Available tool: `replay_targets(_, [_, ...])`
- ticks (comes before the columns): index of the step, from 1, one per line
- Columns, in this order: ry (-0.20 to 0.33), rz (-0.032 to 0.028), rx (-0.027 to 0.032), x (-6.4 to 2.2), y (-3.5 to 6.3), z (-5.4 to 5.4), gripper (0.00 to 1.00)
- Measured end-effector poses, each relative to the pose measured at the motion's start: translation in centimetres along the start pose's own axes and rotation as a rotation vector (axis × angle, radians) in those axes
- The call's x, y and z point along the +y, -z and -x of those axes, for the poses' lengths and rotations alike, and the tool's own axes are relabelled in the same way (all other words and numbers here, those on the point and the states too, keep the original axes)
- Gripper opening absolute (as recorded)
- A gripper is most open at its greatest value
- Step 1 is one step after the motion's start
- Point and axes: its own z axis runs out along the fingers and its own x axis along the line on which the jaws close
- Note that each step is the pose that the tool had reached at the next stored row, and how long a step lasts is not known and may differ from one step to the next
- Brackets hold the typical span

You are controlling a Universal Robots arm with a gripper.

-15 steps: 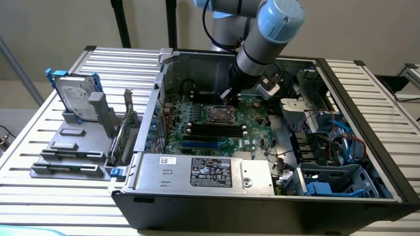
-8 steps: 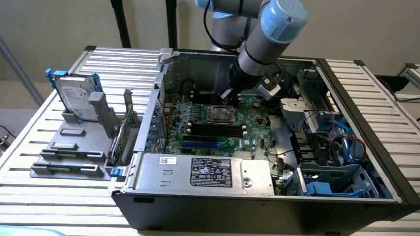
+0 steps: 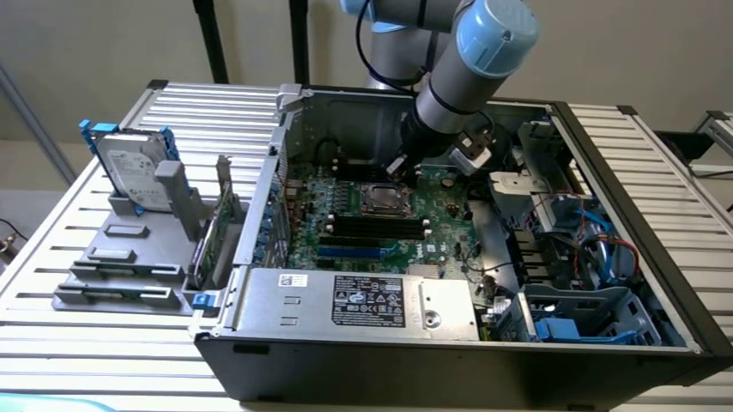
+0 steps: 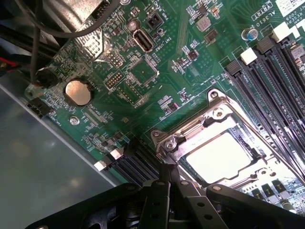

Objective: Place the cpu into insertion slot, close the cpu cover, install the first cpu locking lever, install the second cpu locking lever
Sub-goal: 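Install the first cpu locking lever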

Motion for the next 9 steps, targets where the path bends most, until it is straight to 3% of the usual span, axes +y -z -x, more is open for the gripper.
replay_targets(7, [0.01,-0.0017,-0.0039,0.03,-0.07,0.0,0.11])
replay_targets(9, [0.013,-0.0051,-0.002,0.0,0.02,-0.01,0.11])
